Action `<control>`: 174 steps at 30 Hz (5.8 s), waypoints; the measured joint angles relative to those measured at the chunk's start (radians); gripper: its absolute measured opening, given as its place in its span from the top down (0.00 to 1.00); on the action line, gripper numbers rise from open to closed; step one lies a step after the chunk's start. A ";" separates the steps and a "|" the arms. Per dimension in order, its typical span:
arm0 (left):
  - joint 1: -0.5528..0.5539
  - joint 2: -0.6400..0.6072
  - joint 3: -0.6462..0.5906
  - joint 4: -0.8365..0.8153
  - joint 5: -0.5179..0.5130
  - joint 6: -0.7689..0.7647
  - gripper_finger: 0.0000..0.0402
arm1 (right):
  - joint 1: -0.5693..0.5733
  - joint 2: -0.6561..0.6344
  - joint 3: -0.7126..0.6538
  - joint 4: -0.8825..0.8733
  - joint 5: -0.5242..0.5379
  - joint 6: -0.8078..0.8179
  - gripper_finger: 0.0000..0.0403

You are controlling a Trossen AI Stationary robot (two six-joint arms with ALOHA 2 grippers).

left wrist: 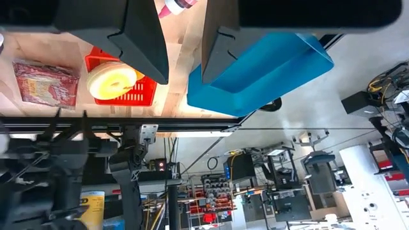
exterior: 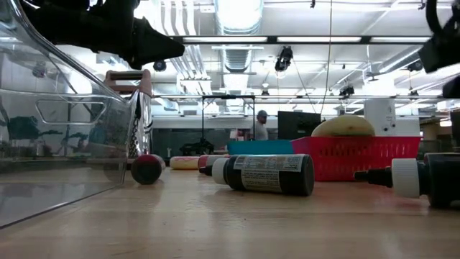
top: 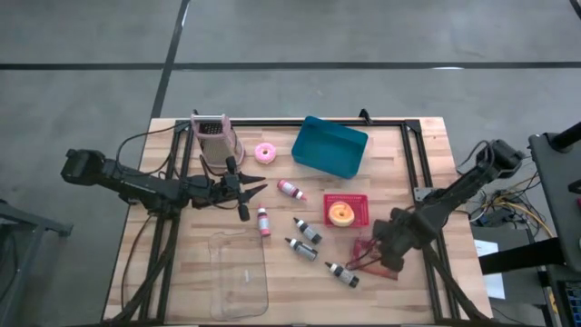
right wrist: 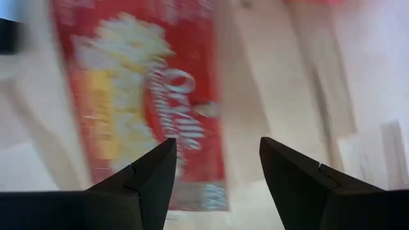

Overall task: Pick & Place Food Item
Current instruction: Put the red popcorn bag into the blue bin

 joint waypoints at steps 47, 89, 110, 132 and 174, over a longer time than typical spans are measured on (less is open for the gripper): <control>0.000 0.000 0.000 0.000 -0.003 0.005 0.76 | 0.000 0.172 -0.176 0.647 -0.123 0.020 0.50; 0.000 0.000 0.000 0.000 -0.007 0.008 0.76 | 0.080 0.206 0.140 0.359 0.229 -0.105 0.98; 0.000 0.000 0.000 0.001 -0.005 0.008 0.76 | 0.037 0.197 0.277 0.471 0.716 -0.554 0.98; 0.000 0.001 0.000 -0.008 0.012 0.007 0.76 | -0.442 0.169 0.060 1.359 0.178 -1.258 0.98; 0.000 0.001 -0.033 0.000 0.049 0.000 0.76 | -1.208 0.167 -0.015 1.203 0.119 -1.317 0.98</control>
